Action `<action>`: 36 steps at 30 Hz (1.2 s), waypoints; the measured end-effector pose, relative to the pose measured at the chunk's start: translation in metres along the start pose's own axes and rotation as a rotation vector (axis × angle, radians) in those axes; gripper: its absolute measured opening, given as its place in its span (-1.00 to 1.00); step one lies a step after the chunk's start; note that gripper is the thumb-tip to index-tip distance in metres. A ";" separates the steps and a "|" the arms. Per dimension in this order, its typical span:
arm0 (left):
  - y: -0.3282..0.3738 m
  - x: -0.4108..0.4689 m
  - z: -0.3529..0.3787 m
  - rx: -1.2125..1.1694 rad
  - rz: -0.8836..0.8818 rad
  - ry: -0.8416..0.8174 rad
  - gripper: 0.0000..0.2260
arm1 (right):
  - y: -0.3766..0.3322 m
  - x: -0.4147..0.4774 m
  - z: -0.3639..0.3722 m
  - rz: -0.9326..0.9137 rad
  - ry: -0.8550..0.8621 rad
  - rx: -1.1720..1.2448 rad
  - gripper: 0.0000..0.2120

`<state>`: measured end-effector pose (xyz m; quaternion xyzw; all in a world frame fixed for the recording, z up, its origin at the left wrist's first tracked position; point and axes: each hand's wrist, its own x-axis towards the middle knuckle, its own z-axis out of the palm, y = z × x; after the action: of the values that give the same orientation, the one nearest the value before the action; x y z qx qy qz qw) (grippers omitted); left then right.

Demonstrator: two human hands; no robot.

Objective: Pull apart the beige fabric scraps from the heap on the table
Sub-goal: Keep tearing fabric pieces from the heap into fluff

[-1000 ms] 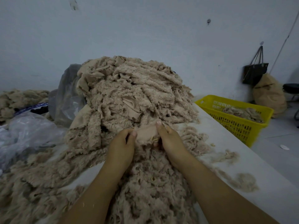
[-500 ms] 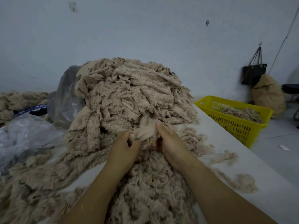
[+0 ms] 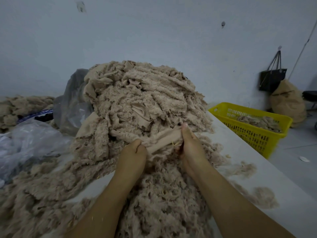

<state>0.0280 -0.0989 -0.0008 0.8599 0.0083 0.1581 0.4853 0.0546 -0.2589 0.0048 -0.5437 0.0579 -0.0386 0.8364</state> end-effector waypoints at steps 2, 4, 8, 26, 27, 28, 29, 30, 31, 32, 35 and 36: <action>0.001 -0.002 0.000 -0.069 -0.004 -0.017 -0.76 | -0.003 -0.001 -0.001 0.017 -0.025 0.020 -0.66; -0.001 -0.002 0.001 -0.146 0.008 0.005 -0.77 | -0.005 -0.002 -0.003 0.018 -0.060 0.035 -0.66; 0.002 -0.004 0.002 -0.256 0.117 0.021 -0.88 | -0.004 -0.005 -0.001 -0.029 -0.134 -0.011 -0.63; -0.002 -0.002 0.010 -0.338 -0.136 0.051 -0.60 | 0.015 -0.018 0.008 -0.252 -0.390 -0.692 -0.50; -0.003 0.000 0.008 -0.406 -0.157 0.066 -0.63 | 0.013 -0.017 0.006 -0.260 -0.355 -0.687 -0.57; -0.004 0.002 0.007 -0.491 -0.190 0.085 -0.65 | 0.010 -0.015 0.004 -0.250 -0.307 -0.658 -0.61; -0.004 0.004 0.004 -0.567 -0.229 0.102 -0.66 | 0.008 -0.012 0.002 -0.216 -0.237 -0.613 -0.62; -0.005 0.005 0.002 -0.624 -0.259 0.114 -0.62 | 0.005 -0.009 -0.001 -0.175 -0.159 -0.546 -0.61; -0.006 0.006 0.000 -0.660 -0.283 0.124 -0.56 | 0.004 -0.005 -0.004 -0.143 -0.082 -0.466 -0.58; -0.008 0.007 -0.002 -0.689 -0.305 0.149 -0.54 | 0.000 -0.001 -0.006 -0.123 0.000 -0.363 -0.57; -0.014 0.014 -0.014 -0.733 -0.362 0.260 -0.61 | -0.011 0.006 -0.018 -0.096 0.181 -0.202 -0.62; -0.015 0.015 -0.017 -0.736 -0.349 0.260 -0.62 | -0.012 0.006 -0.021 -0.101 0.174 -0.267 -0.71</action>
<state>0.0395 -0.0739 -0.0014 0.5878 0.1579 0.1732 0.7743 0.0577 -0.2837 0.0070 -0.6468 0.1073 -0.1197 0.7455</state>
